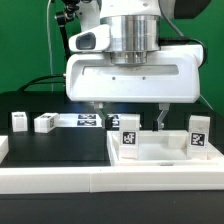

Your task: Assemble square table

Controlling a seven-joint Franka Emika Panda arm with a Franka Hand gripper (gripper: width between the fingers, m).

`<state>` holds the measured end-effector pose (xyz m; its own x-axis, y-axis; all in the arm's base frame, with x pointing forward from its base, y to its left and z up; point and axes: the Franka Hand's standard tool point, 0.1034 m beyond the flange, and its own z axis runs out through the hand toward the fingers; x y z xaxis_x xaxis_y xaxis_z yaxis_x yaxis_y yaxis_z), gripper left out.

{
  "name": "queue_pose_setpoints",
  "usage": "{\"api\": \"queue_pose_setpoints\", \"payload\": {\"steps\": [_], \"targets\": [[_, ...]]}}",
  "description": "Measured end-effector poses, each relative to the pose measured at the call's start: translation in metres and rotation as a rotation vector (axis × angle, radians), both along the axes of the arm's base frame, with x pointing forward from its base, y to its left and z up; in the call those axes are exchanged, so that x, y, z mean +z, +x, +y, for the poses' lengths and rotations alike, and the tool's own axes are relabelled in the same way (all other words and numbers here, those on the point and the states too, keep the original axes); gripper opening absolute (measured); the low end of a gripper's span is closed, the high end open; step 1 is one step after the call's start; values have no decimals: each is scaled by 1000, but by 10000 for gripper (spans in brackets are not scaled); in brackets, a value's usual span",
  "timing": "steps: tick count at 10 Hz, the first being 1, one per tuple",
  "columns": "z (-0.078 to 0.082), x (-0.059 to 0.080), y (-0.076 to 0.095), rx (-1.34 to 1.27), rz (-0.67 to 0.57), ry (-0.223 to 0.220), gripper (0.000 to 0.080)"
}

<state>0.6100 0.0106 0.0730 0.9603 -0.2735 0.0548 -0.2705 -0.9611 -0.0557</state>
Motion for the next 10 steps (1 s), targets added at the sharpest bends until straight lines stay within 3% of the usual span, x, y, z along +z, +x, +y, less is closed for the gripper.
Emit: {"api": "queue_pose_setpoints", "payload": {"steps": [2, 3, 4, 5, 6, 10], "targets": [[0, 0, 0, 35, -1, -4, 639], [0, 0, 0, 33, 0, -4, 474], [0, 0, 0, 33, 0, -4, 474], [0, -1, 0, 32, 0, -5, 328], [-1, -1, -1, 32, 1, -5, 290], [-1, -1, -1, -23, 2, 0, 290]]}}
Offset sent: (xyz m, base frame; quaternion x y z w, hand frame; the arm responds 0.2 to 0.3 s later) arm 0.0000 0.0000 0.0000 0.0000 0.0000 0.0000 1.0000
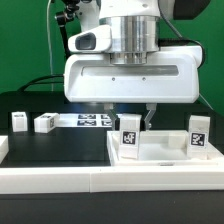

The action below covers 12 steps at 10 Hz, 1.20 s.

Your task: Assemble square table

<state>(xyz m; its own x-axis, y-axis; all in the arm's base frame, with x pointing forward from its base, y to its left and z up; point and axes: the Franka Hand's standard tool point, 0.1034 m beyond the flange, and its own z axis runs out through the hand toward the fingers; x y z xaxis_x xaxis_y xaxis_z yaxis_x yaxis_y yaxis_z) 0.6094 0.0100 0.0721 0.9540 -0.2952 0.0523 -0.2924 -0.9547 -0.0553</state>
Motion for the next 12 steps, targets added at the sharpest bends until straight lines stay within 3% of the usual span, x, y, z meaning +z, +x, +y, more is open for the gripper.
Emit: {"api": "queue_pose_setpoints", "payload": {"steps": [4, 12], "targets": [[-3, -1, -1, -471, -50, 75, 290], [0, -2, -1, -1193, -1, 161, 290]]}}
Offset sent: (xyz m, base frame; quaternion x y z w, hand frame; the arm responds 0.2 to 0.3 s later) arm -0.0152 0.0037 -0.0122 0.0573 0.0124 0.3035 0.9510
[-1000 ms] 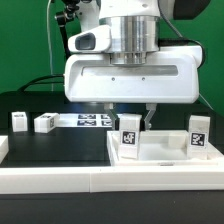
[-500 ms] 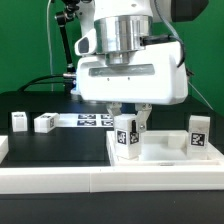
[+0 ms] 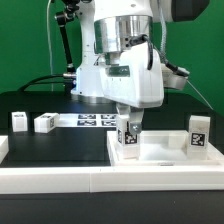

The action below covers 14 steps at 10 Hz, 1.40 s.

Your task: Assemble square table

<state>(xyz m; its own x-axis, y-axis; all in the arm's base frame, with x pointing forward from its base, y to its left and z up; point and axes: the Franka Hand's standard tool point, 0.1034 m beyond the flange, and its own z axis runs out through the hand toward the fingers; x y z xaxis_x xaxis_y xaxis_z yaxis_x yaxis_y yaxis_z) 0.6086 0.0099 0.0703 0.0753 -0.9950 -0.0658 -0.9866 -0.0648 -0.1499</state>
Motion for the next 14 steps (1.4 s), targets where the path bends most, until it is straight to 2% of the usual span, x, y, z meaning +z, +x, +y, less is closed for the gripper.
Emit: {"api": "queue_pose_setpoints", "payload": {"steps": [3, 4, 5, 6, 7, 8, 12, 14], "targets": [[-1, -1, 0, -126, 5, 30, 290], [0, -1, 0, -147, 7, 33, 355], [0, -1, 0, -113, 5, 28, 355], [0, 1, 1, -37, 3, 21, 556], [3, 2, 1, 29, 26, 29, 621], [6, 6, 4, 83, 45, 36, 642], [5, 5, 4, 383, 14, -4, 649], [2, 5, 3, 634, 10, -56, 649]]}}
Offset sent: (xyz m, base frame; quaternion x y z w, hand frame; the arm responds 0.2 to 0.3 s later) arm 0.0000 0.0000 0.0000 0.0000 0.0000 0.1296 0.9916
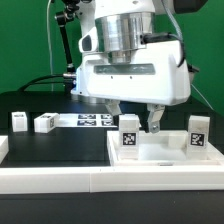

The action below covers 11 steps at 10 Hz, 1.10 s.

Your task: Assemble square table

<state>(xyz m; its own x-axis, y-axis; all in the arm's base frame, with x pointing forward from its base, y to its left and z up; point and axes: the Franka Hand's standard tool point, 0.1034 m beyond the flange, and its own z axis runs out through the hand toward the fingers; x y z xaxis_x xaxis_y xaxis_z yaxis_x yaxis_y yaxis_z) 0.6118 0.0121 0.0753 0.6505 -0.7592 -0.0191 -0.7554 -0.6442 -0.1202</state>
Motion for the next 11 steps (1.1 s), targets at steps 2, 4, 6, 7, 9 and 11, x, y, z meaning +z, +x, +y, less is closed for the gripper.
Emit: {"api": "queue_pose_setpoints", "payload": {"steps": [2, 4, 6, 7, 9, 11], "targets": [[-2, 1, 0, 208, -10, -40, 649], [-2, 2, 2, 327, -17, -60, 649], [-2, 2, 2, 477, -26, -77, 649], [-2, 2, 2, 556, -28, -89, 649], [-4, 1, 2, 703, -31, -110, 649], [-7, 1, 2, 835, -40, -119, 649]]}}
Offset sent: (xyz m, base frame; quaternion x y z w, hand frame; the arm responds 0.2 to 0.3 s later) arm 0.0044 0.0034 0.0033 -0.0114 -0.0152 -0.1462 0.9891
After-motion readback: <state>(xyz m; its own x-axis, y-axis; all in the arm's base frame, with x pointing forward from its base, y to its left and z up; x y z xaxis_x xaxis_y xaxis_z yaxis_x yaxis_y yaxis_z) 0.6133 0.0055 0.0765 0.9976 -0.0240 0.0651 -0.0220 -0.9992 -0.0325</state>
